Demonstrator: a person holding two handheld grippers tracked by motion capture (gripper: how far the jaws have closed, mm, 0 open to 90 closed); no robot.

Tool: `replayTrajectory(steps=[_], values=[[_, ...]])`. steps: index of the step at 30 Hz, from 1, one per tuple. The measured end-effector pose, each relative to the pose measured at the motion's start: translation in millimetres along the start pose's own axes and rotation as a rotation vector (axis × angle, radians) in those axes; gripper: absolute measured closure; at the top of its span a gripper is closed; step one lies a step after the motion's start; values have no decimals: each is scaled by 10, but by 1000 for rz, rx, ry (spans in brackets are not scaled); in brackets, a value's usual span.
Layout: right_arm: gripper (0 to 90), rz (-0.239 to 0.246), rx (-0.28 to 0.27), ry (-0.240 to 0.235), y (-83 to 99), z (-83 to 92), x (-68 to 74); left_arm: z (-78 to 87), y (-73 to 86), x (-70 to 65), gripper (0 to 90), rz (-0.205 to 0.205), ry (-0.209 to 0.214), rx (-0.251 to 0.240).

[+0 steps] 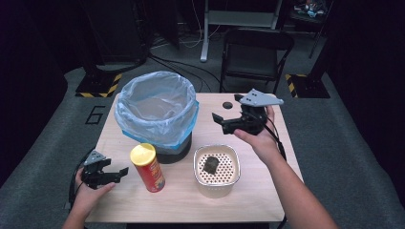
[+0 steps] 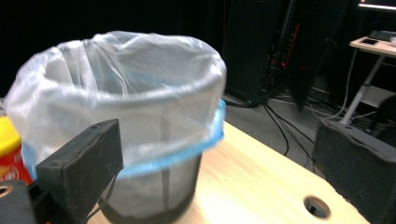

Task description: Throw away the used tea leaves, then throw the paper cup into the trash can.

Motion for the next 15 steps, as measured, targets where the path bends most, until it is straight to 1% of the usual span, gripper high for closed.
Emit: replayTrajectory(steps=[1,2,3,4,5,6,7,8,9,10,11,12,13,14,15], values=[[20,0,0,0,0,0,0,0,0,0,112,0,0,0],[29,-3,1,5,50,56,-17,23,-19,-16,112,-9,2,-9],[35,0,8,13,98,106,-34,50,-40,-31,114,-19,12,-2],[109,19,23,33,200,195,-62,59,-54,-53,114,-20,15,-9],[109,19,23,33,200,195,-62,77,-65,-70,114,-26,18,-5],[137,14,40,47,308,262,-88,120,-72,-108,114,-29,35,-5],[137,7,46,45,361,291,-104,120,-72,-108,114,-29,35,-5],[137,-4,44,42,413,320,-118,176,-71,-163,111,-43,49,-13],[137,-4,44,42,413,320,-118,176,-71,-163,111,-43,49,-13],[146,-29,52,32,513,358,-148,238,-79,-219,111,-58,80,-19],[146,-29,52,32,513,358,-148,238,-79,-219,112,-58,80,-19],[159,-36,54,50,600,390,-174,272,-85,-294,112,-58,101,-33],[164,-36,65,65,639,406,-186,272,-85,-294,113,-58,101,-33],[171,-40,71,77,670,418,-195,288,-93,-326,116,-73,119,-29],[171,-40,71,77,670,418,-195,297,-94,-370,116,-86,133,-37]])
Point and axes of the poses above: each handheld gripper's, and its own axes: z roughly backward along the jaws, y roughly out of its underside, x roughly to its left, the point moved 1 cm from there along -z, roughly forward along the jaws, and after that the axes turned 4 degrees about -x, right-handed, at the moved point
